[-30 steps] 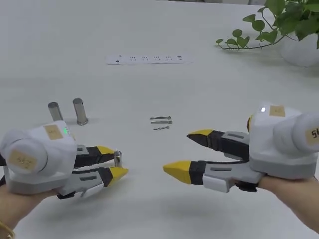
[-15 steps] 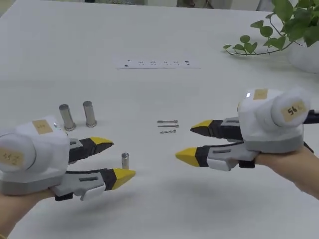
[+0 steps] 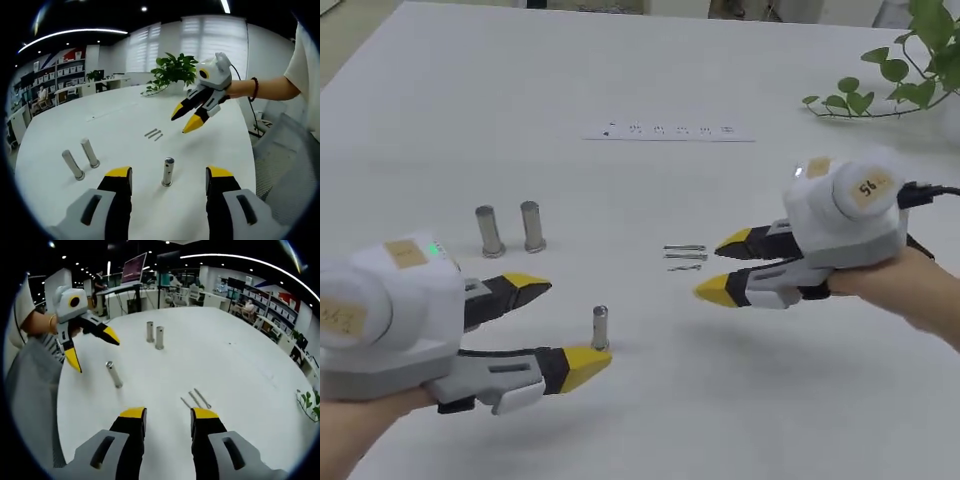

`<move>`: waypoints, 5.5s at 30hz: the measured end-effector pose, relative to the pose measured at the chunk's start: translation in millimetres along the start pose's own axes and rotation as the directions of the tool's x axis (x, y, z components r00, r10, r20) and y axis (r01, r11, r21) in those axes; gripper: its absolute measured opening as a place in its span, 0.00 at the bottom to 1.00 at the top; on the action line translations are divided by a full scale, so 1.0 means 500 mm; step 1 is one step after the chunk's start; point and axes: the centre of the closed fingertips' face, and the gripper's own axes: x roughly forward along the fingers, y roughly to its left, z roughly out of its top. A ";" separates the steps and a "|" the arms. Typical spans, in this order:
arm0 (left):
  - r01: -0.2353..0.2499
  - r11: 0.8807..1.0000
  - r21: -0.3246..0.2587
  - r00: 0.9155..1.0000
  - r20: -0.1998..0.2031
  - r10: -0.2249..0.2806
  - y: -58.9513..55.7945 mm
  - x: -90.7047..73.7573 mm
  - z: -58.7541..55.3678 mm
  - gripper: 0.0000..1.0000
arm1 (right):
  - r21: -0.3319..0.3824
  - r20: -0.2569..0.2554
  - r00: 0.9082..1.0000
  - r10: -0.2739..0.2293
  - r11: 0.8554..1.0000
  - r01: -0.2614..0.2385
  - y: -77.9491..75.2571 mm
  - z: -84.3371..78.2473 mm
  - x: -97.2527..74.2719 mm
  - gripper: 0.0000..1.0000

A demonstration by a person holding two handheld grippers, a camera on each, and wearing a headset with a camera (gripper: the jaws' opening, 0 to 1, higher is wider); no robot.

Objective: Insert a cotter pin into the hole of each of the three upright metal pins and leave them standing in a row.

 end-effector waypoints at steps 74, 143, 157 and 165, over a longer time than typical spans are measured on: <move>-0.154 0.988 -0.023 0.988 -0.001 0.154 0.042 -0.069 -0.018 0.59 | -0.296 -0.302 0.953 0.007 0.950 -0.101 -0.063 -0.046 0.100 0.01; -0.175 0.984 -0.037 0.985 -0.003 0.175 0.056 -0.081 -0.015 0.55 | -0.412 -0.302 0.936 0.180 0.861 -0.298 -0.055 -0.043 0.096 0.14; -0.178 0.983 -0.044 0.984 -0.006 0.178 0.059 -0.083 -0.017 0.53 | -0.433 -0.306 0.929 0.207 0.839 -0.330 -0.045 -0.032 0.101 0.14; -0.183 0.982 -0.047 0.983 -0.009 0.183 0.061 -0.083 -0.018 0.52 | -0.366 -0.309 0.926 0.216 0.872 -0.326 -0.048 -0.034 0.102 0.14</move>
